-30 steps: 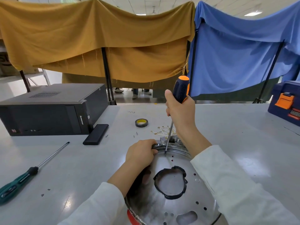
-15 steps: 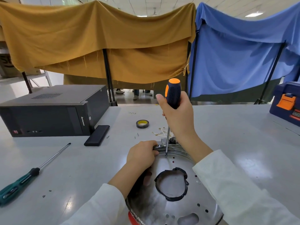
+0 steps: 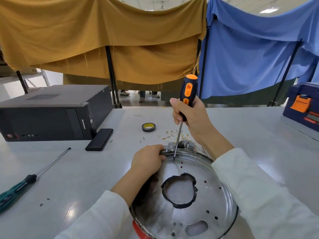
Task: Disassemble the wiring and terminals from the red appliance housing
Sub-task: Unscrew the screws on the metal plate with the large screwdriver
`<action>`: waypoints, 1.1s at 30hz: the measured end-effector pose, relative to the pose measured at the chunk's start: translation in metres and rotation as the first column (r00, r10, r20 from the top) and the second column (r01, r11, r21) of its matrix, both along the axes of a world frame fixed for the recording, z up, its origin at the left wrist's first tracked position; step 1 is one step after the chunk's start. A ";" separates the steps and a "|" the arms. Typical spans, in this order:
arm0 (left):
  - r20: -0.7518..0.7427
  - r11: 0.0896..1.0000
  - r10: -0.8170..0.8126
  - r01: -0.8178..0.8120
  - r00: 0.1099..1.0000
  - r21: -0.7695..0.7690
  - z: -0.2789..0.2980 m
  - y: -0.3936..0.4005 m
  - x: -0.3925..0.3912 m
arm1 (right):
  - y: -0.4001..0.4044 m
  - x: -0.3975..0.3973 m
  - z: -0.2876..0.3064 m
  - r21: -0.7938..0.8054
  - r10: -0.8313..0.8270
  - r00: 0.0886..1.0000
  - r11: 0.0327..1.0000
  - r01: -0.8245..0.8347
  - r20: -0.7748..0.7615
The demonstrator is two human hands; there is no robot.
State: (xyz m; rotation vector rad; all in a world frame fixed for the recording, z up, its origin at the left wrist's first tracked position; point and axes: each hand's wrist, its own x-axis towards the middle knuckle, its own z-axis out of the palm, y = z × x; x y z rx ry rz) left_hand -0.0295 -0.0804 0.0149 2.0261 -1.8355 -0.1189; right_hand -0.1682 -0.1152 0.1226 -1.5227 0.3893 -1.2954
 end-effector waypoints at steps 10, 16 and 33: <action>0.011 1.000 -0.009 0.009 1.000 -0.012 -0.001 0.000 0.000 | 0.005 0.008 -0.010 -0.075 -0.182 0.982 0.980 0.185 0.044; 0.003 1.000 -0.004 0.004 1.000 -0.011 -0.001 0.001 0.000 | 0.007 0.013 -0.009 -0.078 -0.181 0.981 0.980 0.186 0.064; -0.001 1.000 -0.006 0.006 1.000 -0.001 0.000 0.001 0.000 | -0.003 0.012 -0.018 -0.005 -0.142 0.982 0.990 0.144 0.126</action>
